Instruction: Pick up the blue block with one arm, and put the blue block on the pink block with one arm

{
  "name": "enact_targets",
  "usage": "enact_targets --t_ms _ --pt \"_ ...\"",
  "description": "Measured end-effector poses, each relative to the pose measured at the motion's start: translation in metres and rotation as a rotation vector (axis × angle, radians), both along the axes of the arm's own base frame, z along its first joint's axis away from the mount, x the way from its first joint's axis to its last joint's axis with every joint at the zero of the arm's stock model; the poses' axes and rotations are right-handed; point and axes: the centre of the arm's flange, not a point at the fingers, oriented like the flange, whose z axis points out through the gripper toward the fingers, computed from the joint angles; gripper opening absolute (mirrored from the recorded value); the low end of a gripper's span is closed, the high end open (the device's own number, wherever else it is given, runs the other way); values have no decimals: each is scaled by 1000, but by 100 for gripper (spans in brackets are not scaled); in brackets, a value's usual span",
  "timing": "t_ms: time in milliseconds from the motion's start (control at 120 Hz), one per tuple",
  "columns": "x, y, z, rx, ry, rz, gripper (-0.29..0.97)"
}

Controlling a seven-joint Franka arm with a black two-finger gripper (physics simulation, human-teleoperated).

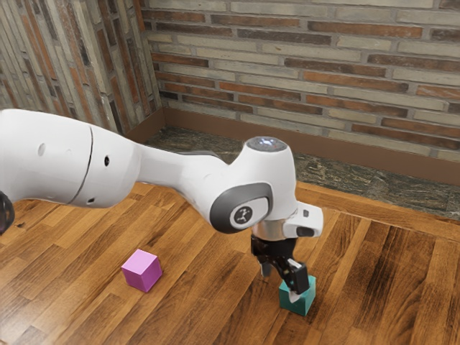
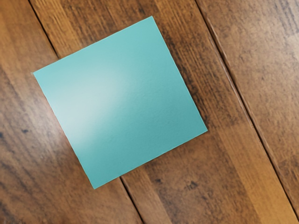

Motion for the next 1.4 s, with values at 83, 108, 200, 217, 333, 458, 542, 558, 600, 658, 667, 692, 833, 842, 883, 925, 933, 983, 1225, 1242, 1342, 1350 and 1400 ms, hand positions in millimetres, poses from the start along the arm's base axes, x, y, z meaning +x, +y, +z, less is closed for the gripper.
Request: enact_targets --t_ms 83,108,200,217,333,458,542,558,600,658,667,692,833,842,883,925,933,983,1225,1242,1342,1350,1400 --pt "7 -3 -8 19 -4 47 68" --pt "10 -6 -8 20 -9 58 68" --pt "18 -7 -9 22 -16 100 68" --pt "19 -7 -11 23 -15 108 68" --pt "27 -11 -25 40 -10 158 68" --pt "36 -12 -32 36 -7 216 68" --pt "39 -10 -46 46 10 251 68" --pt "39 -11 -48 46 12 255 68" --pt "39 -17 -53 46 15 258 68" --pt "39 -21 -57 46 20 267 68" --pt "39 -21 -58 46 21 269 68" --pt "38 -21 -60 46 25 274 68" --pt "38 -22 -62 41 34 300 54" --pt "38 -22 -62 41 34 301 53" --pt "40 -22 -61 38 32 308 49" --pt "43 -21 -57 32 26 316 45" --pt "44 -21 -57 31 25 317 45" --pt "45 -21 -57 31 24 323 42" --pt "45 -23 -61 35 21 339 38" --pt "45 -23 -61 34 21 340 38" --pt "46 -23 -55 29 14 344 38" --pt "46 -23 -54 28 13 344 38" --pt "46 -24 -49 24 9 345 39"
